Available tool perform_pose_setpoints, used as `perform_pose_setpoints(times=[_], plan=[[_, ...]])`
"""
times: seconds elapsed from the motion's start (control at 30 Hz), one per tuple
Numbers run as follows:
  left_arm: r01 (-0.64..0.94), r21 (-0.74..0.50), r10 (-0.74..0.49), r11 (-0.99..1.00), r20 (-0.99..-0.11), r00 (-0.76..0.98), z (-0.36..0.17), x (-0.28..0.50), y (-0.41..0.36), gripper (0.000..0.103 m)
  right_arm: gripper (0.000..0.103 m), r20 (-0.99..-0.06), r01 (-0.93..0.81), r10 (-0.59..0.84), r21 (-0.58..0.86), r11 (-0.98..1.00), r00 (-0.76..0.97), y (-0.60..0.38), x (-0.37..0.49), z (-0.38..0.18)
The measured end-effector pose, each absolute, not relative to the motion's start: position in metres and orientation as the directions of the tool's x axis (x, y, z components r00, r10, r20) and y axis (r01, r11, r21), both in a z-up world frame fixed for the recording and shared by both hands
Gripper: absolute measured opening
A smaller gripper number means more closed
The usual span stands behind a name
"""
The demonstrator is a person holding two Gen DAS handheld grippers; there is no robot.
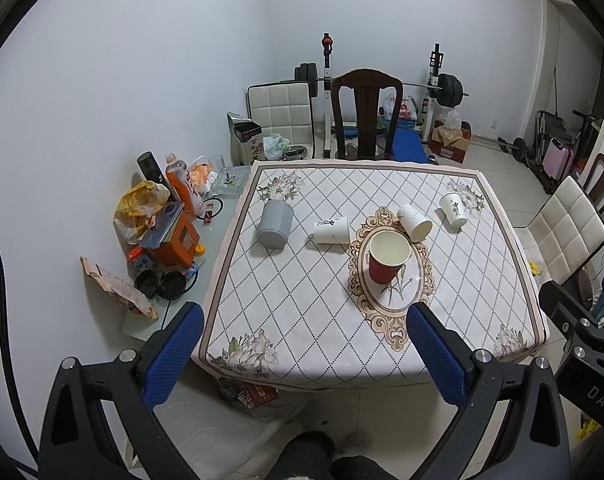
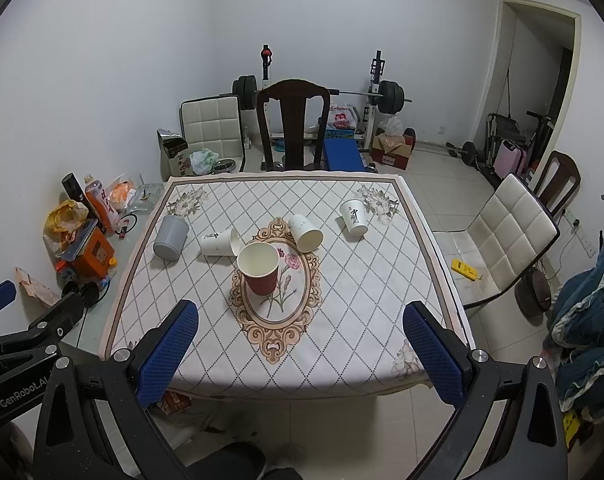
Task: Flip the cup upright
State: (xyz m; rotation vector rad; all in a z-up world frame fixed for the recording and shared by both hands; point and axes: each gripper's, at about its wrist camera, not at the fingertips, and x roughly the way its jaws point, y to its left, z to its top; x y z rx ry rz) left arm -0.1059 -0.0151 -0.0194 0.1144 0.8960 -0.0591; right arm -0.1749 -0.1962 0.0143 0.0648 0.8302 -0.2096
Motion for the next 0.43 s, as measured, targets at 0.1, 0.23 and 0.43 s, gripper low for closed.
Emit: perform_pose_setpoints(times=[0.1,0.23,0.43], plan=[[0.098,0.075,-0.003,0.992,-0.782,0.623,-0.020,-0.106,-0.014,0.103,0.103,-0.739,0.211,-0.159,-0.023,0.977,0.655,-0.197,-0.175,0.014],[0.099,0.076,-0.003,0.992,-0.781,0.624,-0.020,-0.108,-0.013,0.103,0.103,-0.740,0.211,-0.160,-0.025,0.977,0.653,-0.196,-0.176,0.014],[0.105,0.067,-0.013,0.992,-0.782,0.623,-0.019,-0.118,-0.015,0.103,0.103,-0.741,0.209,-0.157,-0.022,0.978,0.653,-0.196,-0.180,0.015]])
